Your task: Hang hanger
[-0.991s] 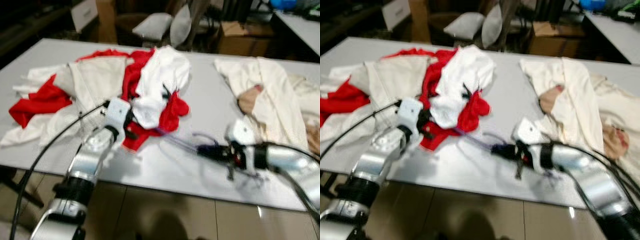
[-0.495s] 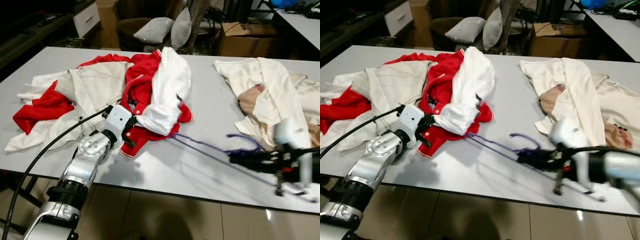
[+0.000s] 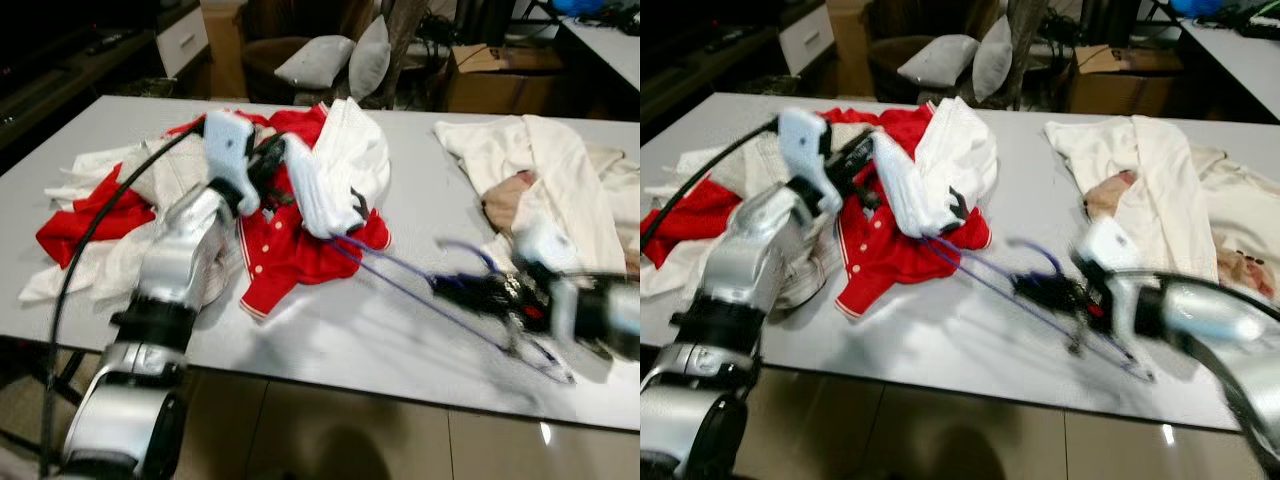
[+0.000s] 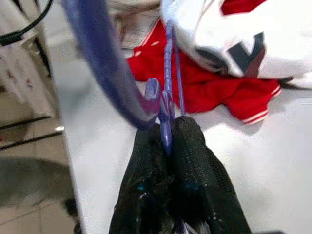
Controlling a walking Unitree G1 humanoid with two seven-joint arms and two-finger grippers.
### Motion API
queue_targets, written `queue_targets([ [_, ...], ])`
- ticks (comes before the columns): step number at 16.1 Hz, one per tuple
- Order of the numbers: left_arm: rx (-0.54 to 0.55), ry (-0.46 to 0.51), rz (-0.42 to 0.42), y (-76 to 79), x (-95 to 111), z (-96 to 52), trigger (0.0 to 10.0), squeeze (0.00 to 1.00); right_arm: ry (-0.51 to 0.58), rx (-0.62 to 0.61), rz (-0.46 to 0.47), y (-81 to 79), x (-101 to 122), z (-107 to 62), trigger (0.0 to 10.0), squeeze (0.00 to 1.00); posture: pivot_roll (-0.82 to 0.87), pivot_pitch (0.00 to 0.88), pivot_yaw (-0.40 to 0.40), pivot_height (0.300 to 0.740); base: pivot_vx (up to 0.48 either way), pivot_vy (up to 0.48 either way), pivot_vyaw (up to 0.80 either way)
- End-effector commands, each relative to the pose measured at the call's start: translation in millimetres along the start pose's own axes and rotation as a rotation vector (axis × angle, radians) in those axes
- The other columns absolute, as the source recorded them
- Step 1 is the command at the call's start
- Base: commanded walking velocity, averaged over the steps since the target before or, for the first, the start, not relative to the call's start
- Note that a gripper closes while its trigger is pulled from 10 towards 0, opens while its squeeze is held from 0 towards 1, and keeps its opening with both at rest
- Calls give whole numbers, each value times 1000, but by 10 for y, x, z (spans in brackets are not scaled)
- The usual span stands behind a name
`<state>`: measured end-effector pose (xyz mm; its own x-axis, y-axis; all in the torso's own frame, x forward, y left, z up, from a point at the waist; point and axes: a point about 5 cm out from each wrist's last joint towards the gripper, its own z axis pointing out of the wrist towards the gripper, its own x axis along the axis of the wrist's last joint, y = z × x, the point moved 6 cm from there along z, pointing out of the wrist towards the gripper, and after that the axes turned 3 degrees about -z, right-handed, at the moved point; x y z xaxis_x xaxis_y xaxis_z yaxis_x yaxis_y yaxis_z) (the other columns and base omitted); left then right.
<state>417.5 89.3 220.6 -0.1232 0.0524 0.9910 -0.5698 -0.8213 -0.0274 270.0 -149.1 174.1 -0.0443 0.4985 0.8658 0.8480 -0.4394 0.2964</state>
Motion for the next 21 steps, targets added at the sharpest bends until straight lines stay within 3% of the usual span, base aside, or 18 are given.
queue_targets([
  [1,-98,20,18,161,169,75,10000,0,-17,-5,-9,34,-2,79,10000,0,-21,0,94,740,0,0,0],
  [2,-203,-16,95,327,176,100,10000,0,-32,21,-31,33,9,166,10000,0,-22,0,100,740,0,0,0],
  [4,-207,-127,352,263,27,97,10000,0,-85,123,-53,-101,-54,236,10000,0,-22,0,100,740,0,0,0],
  [5,-184,-92,296,233,119,124,10000,0,-124,180,-58,-183,-126,238,10000,0,-22,0,100,740,0,0,0],
  [7,-211,5,105,332,374,154,10000,0,-141,157,-54,-124,-178,307,10000,0,-13,0,92,740,0,0,0],
  [8,-205,17,77,324,411,158,10000,0,-141,169,-52,-135,-177,319,10000,0,-8,0,90,740,0,0,0],
  [9,-130,47,11,177,482,175,10000,0,-125,200,-52,-181,-146,340,10000,0,-7,0,87,740,0,0,0],
  [10,12,64,-51,-95,504,185,10000,0,-102,231,-49,-232,-102,319,10000,0,-6,0,82,740,0,0,0],
  [11,124,35,-25,-325,446,157,10000,0,-95,244,-46,-251,-82,271,10000,0,-7,0,81,740,0,0,0],
  [12,158,-39,96,-447,311,83,10000,0,-101,240,-48,-240,-87,187,10000,0,-8,0,79,740,0,0,0],
  [13,144,-82,142,-452,211,39,10000,0,-110,233,-48,-228,-99,122,10000,0,-8,0,76,740,0,0,0],
  [14,87,-203,148,-400,-139,-111,10000,0,-108,199,-30,-168,-64,-97,10000,0,-2,0,71,740,0,0,0],
  [16,30,-292,143,-305,-462,-250,10000,0,-33,173,18,-114,76,-276,10000,0,1,0,73,740,0,0,0],
  [17,15,-350,142,-272,-677,-359,10000,329,-3,162,36,-94,131,-401,10000,0,-1,0,79,740,0,0,0],
  [18,12,-371,144,-264,-759,-405,10000,329,3,158,38,-91,144,-449,10000,0,-1,0,79,740,0,0,0],
  [19,10,-405,118,-251,-931,-542,10000,1000,1,144,41,-96,143,-562,10000,0,-10,0,90,740,0,0,0],
  [21,-31,-416,57,-142,-1058,-741,10000,1000,33,89,66,-76,176,-665,10000,0,-13,0,96,740,0,0,0],
])
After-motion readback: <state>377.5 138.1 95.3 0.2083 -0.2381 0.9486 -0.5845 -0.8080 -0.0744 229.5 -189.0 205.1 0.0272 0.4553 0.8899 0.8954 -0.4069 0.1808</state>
